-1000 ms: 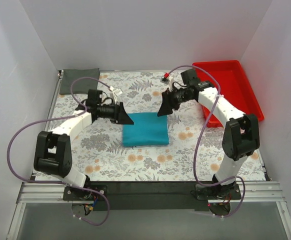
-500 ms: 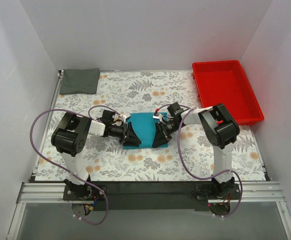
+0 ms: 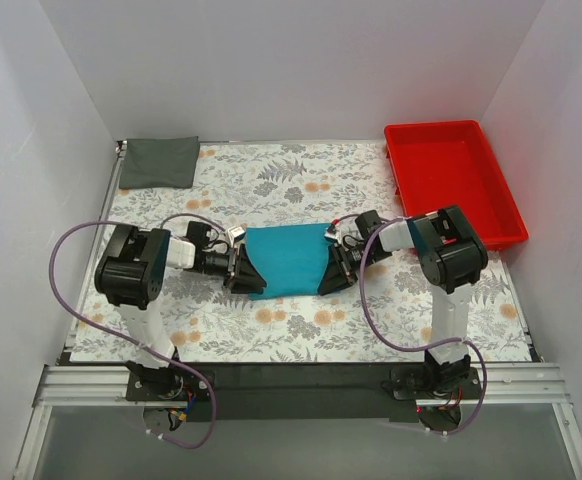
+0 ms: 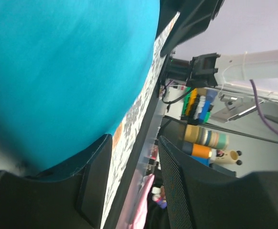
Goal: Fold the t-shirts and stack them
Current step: Fold the tshirt
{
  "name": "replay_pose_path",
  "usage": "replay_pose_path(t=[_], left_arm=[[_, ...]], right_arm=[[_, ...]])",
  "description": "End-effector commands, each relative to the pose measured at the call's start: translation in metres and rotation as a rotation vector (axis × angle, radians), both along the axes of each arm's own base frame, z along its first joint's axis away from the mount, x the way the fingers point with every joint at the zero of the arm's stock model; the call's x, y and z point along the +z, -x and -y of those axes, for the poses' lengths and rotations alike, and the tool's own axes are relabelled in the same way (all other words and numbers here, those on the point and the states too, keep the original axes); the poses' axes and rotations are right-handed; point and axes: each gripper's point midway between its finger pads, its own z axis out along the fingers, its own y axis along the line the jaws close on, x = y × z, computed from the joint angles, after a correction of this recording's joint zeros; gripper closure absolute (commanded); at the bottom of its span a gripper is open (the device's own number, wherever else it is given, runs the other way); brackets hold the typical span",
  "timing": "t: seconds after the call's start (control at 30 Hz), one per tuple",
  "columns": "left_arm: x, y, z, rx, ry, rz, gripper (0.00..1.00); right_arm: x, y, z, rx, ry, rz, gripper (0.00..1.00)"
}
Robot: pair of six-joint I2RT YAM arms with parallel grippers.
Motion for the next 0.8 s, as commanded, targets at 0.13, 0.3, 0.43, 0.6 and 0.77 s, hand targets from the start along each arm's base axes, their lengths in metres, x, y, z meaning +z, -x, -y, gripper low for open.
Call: replay_pose_path(t=[0.13, 0.3, 0.43, 0.6, 0.77], left_arm=[[0.084, -0.01, -0.04, 0.048, 0.008, 0.277, 0.58], [0.102, -0.041, -0.098, 0.283, -0.088, 0.315, 0.57], [0.105, -0.057, -0.137, 0.459, -0.159, 0.268, 0.57], [0.085, -0.073, -0.181, 0.638, -0.373, 0.185, 0.53], [0.072, -0.072, -0.192, 0.695, -0.46, 0.147, 0.44]], right_arm=[[0.06, -0.04, -0.005, -0.039, -0.016, 0.276, 0.61], [0.102, -0.063, -0.019, -0.032, -0.02, 0.506, 0.53], [0.106, -0.072, -0.048, 0.078, 0.121, 0.844, 0.52], [0.1, -0.049, -0.1, 0.246, 0.29, 1.172, 0.52], [0.079, -0.015, -0.139, 0.398, 0.348, 1.295, 0.54]])
